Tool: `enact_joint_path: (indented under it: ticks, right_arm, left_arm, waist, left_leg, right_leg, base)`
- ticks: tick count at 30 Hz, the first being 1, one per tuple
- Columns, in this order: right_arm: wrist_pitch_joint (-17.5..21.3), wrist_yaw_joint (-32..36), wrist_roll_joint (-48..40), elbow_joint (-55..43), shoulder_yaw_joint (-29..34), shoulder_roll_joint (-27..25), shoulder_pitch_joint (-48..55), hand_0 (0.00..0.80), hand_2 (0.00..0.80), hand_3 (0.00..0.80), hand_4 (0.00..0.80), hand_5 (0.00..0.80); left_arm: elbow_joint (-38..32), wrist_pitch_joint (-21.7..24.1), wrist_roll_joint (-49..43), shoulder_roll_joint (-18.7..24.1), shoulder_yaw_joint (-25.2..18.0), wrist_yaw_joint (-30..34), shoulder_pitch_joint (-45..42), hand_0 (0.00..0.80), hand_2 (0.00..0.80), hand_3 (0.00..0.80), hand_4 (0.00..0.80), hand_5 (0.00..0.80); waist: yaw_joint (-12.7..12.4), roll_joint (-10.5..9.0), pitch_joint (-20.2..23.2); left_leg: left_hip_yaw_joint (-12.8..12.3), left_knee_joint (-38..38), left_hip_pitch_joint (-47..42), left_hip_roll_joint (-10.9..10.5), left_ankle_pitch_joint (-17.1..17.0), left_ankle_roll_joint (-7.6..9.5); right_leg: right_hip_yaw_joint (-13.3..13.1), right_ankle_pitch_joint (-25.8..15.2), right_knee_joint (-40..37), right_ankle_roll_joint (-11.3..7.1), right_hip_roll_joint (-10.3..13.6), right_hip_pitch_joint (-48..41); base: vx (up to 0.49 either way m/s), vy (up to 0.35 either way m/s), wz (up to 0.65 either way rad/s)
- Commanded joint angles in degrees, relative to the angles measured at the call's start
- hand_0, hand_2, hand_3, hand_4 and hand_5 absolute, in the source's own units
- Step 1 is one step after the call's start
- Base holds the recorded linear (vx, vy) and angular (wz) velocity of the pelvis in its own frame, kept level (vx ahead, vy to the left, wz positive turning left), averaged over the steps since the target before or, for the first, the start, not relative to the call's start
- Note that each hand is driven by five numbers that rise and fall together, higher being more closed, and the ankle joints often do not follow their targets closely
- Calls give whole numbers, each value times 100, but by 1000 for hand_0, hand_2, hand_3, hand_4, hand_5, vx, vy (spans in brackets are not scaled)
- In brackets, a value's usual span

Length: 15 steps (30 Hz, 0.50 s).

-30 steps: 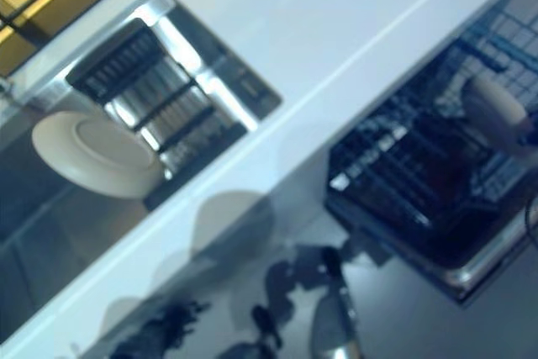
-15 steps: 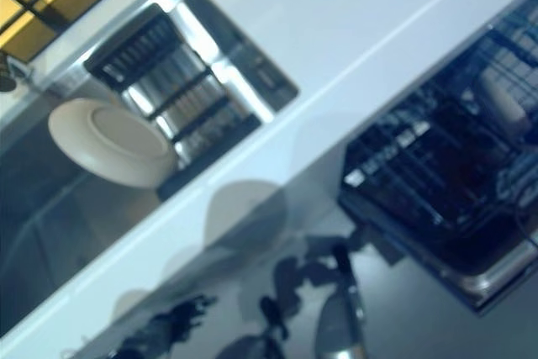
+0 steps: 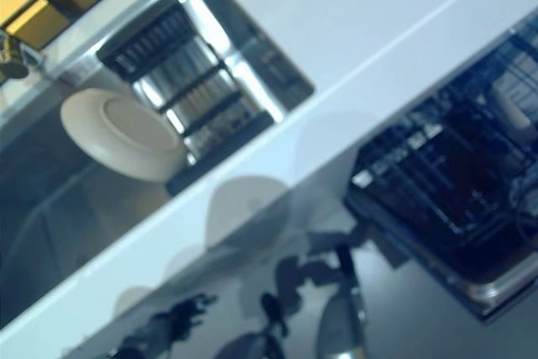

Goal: Take plates into dishwasher

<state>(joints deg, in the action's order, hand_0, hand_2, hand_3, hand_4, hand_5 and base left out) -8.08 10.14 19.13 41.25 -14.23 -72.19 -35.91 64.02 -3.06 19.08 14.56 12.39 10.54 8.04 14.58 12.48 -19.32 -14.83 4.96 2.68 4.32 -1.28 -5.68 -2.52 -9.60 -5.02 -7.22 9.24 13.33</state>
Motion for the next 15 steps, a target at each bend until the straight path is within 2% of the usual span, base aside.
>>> enact_joint_path:
  ticks: [1, 6, 7, 8, 9, 15]
  right_arm:
    - [-58, -92, 292, 516, -303, 202, -296, 800, 800, 800, 800, 800]
    - [-140, -261, 292, 658, -242, 183, -240, 800, 800, 800, 800, 800]
    - [-142, -278, 286, 686, -217, 173, -233, 659, 659, 659, 659, 659]
    - [-173, -324, 292, 697, -194, 167, -216, 195, 195, 195, 195, 195]
    - [-192, -319, 266, 697, -158, 146, -180, 0, 0, 0, 0, 0]
    - [-251, -327, 275, 663, 48, 91, 64, 0, 0, 0, 0, 0]
  left_arm:
    - [285, 67, 84, 324, 216, 60, 106, 0, 0, 0, 0, 0]
    - [308, 80, 51, 324, 229, 63, 126, 0, 0, 0, 0, 0]
    - [313, 87, 41, 330, 227, 71, 128, 0, 0, 0, 0, 0]
    - [310, 82, 42, 337, 236, 77, 133, 0, 0, 0, 0, 0]
    - [309, 79, 34, 344, 237, 89, 134, 0, 0, 0, 0, 0]
    - [313, 74, -38, 367, 200, 91, 100, 0, 0, 0, 0, 0]
  waist:
    - [23, -435, 169]
    - [7, -450, 184]
    - [3, -455, 190]
    - [1, -465, 196]
    - [6, -473, 202]
    - [26, -583, 278]
  left_leg:
    - [156, 4, -592, 378, 228, -291]
    - [171, 4, -592, 404, 222, -297]
    - [176, 4, -589, 407, 221, -298]
    - [179, 4, -590, 410, 221, -296]
    - [178, 4, -597, 414, 225, -296]
    - [175, 4, -665, 451, 249, -293]
  right_leg:
    - [-49, -88, 199, -351, 413, 383]
    - [-23, -93, 174, -353, 421, 346]
    - [-18, -95, 168, -352, 417, 343]
    - [-16, -97, 166, -352, 413, 336]
    - [-13, -95, 162, -355, 413, 325]
    - [-33, -97, 133, -355, 362, 245]
  base:
    - [0, 0, 0]
    - [-2, -3, 1]
    - [-15, -14, 3]
    - [0, 0, 0]
    - [0, 0, 0]
    - [0, 0, 0]
